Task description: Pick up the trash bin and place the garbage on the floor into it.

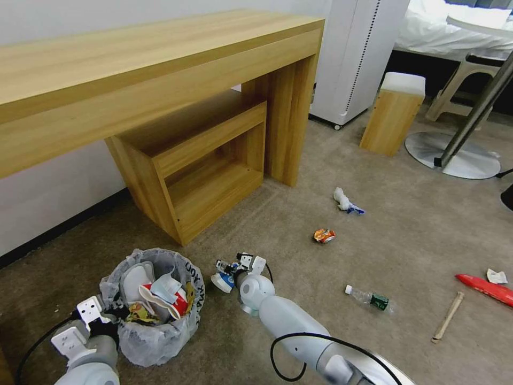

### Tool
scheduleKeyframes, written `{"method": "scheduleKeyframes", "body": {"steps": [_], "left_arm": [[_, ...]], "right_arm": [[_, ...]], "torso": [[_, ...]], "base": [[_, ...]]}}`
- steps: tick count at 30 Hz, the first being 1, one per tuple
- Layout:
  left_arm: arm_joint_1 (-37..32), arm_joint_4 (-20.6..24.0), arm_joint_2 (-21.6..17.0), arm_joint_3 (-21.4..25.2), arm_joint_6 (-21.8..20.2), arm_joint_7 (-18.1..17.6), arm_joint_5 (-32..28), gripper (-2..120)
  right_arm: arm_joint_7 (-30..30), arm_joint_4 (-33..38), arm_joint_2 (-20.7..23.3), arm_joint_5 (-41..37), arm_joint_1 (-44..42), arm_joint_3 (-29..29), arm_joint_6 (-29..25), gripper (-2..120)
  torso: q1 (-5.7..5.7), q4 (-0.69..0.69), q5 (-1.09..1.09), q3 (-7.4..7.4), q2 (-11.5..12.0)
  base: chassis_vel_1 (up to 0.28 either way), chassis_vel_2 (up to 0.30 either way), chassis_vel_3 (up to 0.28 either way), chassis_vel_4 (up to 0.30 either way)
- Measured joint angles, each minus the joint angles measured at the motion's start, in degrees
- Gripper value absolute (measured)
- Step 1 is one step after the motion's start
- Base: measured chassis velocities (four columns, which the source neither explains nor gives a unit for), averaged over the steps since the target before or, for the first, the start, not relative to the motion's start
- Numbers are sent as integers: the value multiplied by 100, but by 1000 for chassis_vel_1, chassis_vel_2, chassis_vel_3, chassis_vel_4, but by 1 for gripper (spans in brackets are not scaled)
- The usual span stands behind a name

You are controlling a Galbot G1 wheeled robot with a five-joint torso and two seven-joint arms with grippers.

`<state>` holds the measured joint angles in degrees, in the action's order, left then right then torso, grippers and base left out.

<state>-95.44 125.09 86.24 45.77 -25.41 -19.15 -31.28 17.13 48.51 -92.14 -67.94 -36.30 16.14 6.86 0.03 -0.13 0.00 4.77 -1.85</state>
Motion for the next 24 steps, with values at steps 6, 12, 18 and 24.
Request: {"method": "scheduleKeyframes", "body": {"steps": [6,12,18,24], "left_arm": [[-19,54,21,-14,20,13,4,1],[-87,156,62,-59,71,61,45,1],[-151,205,63,-61,127,87,57,1],[-165,220,66,-60,162,91,59,1]], "right_arm": [[-7,-79,0,59,5,41,111,94],[-79,-289,0,192,15,20,212,77],[-184,-402,0,294,27,-21,250,76],[-197,-435,0,346,56,-32,331,85]], "torso": [[0,0,0,0,0],[0,0,0,0,0],[0,0,0,0,0],[0,0,0,0,0]], "base": [[0,0,0,0],[0,0,0,0],[0,0,0,0],[0,0,0,0]]}}
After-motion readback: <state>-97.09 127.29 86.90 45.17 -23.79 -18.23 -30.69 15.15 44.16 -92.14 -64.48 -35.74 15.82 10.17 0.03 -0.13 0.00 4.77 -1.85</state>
